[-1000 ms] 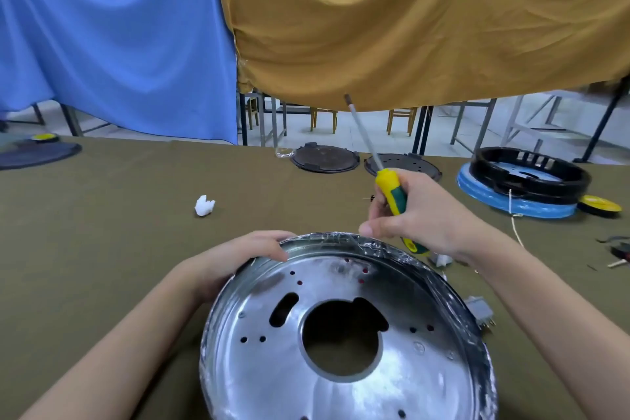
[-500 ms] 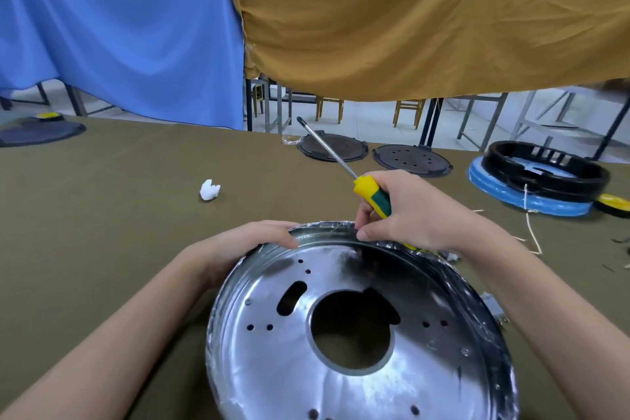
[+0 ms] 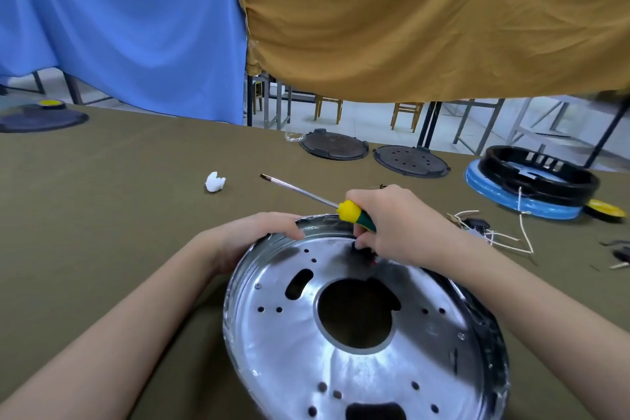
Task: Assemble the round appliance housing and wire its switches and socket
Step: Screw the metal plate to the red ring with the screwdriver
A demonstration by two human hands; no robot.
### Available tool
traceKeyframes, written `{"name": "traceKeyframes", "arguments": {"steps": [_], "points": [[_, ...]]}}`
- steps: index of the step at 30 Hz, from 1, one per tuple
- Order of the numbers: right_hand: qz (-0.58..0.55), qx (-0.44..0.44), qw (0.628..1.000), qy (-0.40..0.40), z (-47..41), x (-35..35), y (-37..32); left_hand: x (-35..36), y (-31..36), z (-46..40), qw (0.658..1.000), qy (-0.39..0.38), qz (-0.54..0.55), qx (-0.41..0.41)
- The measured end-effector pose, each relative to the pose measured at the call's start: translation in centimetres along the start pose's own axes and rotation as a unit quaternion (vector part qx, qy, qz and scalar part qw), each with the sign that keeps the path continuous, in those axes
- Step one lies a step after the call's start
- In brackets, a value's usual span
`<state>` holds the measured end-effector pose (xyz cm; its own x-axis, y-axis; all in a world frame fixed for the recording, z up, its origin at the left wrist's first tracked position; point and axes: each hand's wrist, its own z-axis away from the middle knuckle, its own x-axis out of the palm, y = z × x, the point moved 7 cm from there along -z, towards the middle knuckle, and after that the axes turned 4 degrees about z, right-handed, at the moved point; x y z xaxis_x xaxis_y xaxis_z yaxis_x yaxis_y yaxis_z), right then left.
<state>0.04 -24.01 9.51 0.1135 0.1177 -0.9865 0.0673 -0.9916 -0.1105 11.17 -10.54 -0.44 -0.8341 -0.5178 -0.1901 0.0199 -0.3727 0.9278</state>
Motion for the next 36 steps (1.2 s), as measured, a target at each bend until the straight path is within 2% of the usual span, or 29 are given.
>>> {"name": "traceKeyframes", "arguments": {"steps": [3, 5, 8, 11, 17, 25, 36], "points": [[0.017, -0.007, 1.000, -0.001, 0.4, 0.1, -0.2, 1.0, 0.4, 0.7, 0.999, -0.033, 0.028, 0.015], [0.041, -0.016, 0.999, 0.000, 0.6, 0.4, -0.3, 1.1, 0.7, 1.1, 1.000, -0.009, 0.010, 0.011], [0.066, -0.026, 0.997, 0.015, 0.9, 0.7, -0.3, 1.7, 1.2, 1.6, 0.997, -0.027, 0.068, 0.028], [0.074, -0.029, 0.996, 0.046, 1.0, 0.6, -0.1, 1.5, 1.1, 1.4, 0.999, 0.002, 0.035, 0.012], [0.082, -0.041, 0.992, 0.083, 0.6, 0.6, 0.1, 1.6, 1.4, 2.5, 0.995, -0.026, 0.082, 0.053], [0.052, -0.036, 0.992, 0.109, 1.1, 0.6, 0.3, 1.7, 1.3, 2.7, 0.996, -0.019, 0.087, 0.032], [0.088, -0.049, 0.988, 0.118, 1.0, 1.4, 0.2, 1.6, 1.3, 3.0, 0.996, 0.001, 0.087, 0.010]]}}
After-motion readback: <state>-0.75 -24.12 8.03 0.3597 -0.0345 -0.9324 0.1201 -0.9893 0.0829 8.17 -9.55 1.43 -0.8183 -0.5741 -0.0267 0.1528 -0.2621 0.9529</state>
